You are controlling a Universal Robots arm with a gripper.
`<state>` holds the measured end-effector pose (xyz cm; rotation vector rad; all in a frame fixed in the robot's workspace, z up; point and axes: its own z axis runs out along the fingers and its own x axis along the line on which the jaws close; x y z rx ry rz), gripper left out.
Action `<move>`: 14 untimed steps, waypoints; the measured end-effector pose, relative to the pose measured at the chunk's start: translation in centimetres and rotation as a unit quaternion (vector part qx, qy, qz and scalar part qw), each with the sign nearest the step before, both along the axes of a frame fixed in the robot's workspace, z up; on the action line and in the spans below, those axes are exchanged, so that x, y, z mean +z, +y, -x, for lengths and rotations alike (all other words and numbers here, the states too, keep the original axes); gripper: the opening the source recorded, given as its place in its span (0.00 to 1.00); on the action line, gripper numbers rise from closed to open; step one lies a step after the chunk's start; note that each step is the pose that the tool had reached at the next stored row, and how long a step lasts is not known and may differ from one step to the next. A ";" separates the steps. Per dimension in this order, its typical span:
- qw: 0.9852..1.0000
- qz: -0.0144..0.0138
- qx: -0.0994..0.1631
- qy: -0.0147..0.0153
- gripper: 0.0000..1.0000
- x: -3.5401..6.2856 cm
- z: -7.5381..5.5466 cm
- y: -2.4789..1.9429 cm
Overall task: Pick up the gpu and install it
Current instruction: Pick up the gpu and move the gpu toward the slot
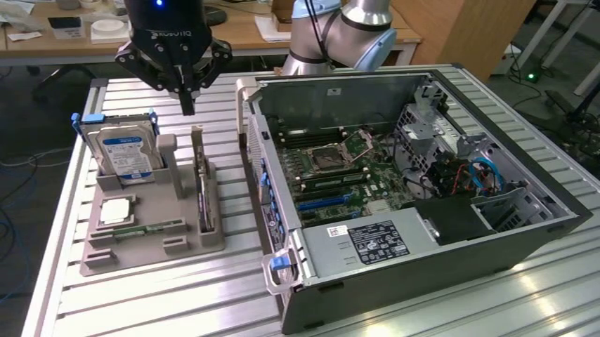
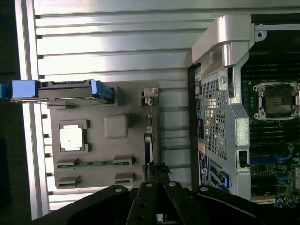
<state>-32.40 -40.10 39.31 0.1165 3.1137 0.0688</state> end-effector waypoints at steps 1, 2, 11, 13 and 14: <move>1.000 0.000 0.000 0.000 0.11 0.00 0.0 0.00; 1.000 0.000 0.000 0.000 0.11 0.00 0.0 0.00; 1.000 0.000 0.000 0.000 0.23 0.00 0.0 0.00; 1.000 0.000 0.000 0.000 0.29 0.00 0.0 0.00; 1.000 0.000 0.000 0.000 0.35 0.00 0.0 0.00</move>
